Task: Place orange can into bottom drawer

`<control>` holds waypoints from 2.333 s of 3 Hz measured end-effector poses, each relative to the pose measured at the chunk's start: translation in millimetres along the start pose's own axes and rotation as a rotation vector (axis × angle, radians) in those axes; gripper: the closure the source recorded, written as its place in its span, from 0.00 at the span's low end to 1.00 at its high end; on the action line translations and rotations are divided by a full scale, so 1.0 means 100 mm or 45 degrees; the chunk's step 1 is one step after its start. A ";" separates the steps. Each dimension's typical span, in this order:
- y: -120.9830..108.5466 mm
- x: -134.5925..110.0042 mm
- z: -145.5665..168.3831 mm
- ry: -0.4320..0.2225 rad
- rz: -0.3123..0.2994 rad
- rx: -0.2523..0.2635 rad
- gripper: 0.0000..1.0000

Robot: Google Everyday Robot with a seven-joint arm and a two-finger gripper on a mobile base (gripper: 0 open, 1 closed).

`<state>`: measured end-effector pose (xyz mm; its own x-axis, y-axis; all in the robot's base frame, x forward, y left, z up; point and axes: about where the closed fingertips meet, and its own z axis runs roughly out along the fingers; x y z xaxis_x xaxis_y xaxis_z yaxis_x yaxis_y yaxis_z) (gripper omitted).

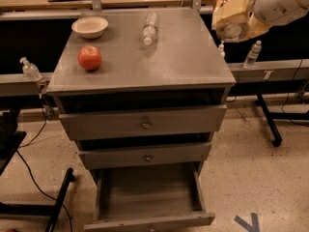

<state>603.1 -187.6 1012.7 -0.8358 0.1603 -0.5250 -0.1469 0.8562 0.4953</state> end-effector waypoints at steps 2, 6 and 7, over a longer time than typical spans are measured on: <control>0.04 1.27 0.63 0.045 -0.157 -0.309 1.00; -0.96 3.11 1.90 0.887 -1.016 -0.224 1.00; -1.24 3.39 2.02 1.013 -1.132 -0.199 1.00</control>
Offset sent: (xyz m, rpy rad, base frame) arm -0.1303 0.0803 -0.2713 0.0056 -0.0770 0.5655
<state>444.6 -140.1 633.1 -0.4940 -0.8509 -0.1786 -0.8539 0.4361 0.2841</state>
